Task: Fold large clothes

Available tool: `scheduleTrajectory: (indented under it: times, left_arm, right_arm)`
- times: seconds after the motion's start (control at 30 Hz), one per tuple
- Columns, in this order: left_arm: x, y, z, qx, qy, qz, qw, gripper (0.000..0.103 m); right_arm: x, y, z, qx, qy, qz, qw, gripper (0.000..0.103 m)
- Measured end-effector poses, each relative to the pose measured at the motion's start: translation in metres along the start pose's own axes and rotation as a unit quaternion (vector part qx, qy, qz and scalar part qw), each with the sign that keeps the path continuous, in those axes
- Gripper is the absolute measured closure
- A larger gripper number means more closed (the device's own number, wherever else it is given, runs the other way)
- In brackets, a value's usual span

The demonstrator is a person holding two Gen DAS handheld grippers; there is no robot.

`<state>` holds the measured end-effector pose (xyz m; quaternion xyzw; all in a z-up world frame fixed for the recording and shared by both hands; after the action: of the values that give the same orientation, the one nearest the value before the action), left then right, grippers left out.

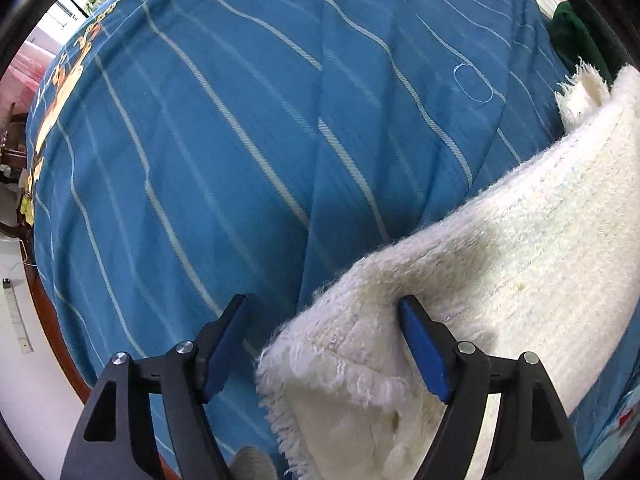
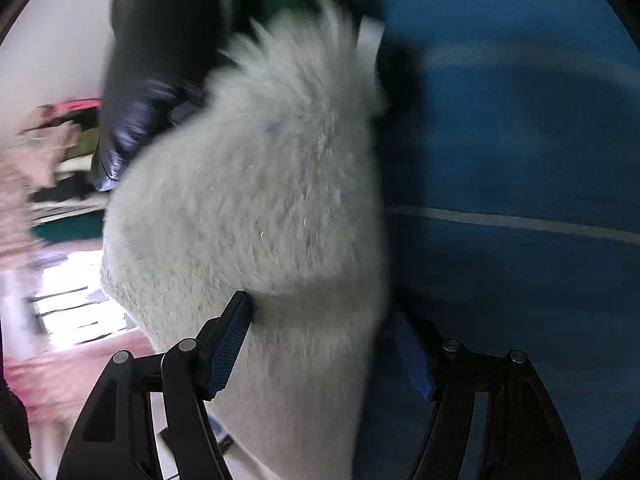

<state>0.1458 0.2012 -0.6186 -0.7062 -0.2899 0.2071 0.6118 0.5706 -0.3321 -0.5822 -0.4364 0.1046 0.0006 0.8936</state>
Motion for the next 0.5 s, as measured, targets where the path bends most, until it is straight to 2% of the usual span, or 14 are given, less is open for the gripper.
scheduleTrajectory:
  times: [0.03, 0.07, 0.1, 0.13, 0.23, 0.33, 0.4, 0.5]
  left_arm:
    - [0.003, 0.002, 0.001, 0.001, 0.001, 0.0, 1.0, 0.027]
    - [0.006, 0.004, 0.0, 0.004, 0.002, -0.001, 1.0, 0.026]
    - [0.009, 0.005, 0.0, 0.008, 0.004, -0.001, 1.0, 0.026]
    - [0.011, 0.004, -0.004, 0.011, 0.007, -0.002, 0.9999, 0.026]
    - [0.018, 0.001, -0.015, 0.026, 0.032, -0.014, 0.9991, 0.026]
    - [0.025, -0.016, -0.023, 0.039, 0.071, -0.043, 0.9958, 0.026]
    - [0.029, -0.031, -0.026, 0.039, 0.088, -0.058, 0.9937, 0.026]
    - [0.03, -0.051, -0.027, 0.031, 0.101, -0.069, 0.992, 0.026]
  right_arm:
    - [0.005, 0.011, 0.005, 0.029, -0.013, -0.005, 0.999, 0.03]
    - [0.009, 0.014, 0.011, 0.039, -0.028, -0.019, 0.999, 0.031]
    - [0.011, 0.015, 0.015, 0.044, -0.036, -0.028, 0.998, 0.036]
    - [0.01, 0.015, 0.022, 0.052, -0.042, -0.038, 0.997, 0.061]
    - [-0.001, 0.004, 0.021, 0.059, -0.015, -0.068, 0.996, 0.082]
    - [-0.028, -0.036, -0.003, 0.09, 0.075, -0.111, 0.987, 0.094]
    - [-0.053, -0.064, -0.02, 0.106, 0.123, -0.133, 0.978, 0.095]
    - [-0.102, -0.109, -0.048, 0.096, 0.175, -0.157, 0.967, 0.096]
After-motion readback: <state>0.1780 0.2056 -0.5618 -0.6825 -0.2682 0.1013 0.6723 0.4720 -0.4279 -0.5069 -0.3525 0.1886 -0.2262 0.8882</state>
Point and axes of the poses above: each gripper's, at about its wrist camera, not at the fingertips, and y roughly the way its jaws point, z to its left, x to its top, the point moved 4 cm from there along y, roughly the way its jaws point, and after that the axes turned 10 degrees about -x, right-handed, at the moved point
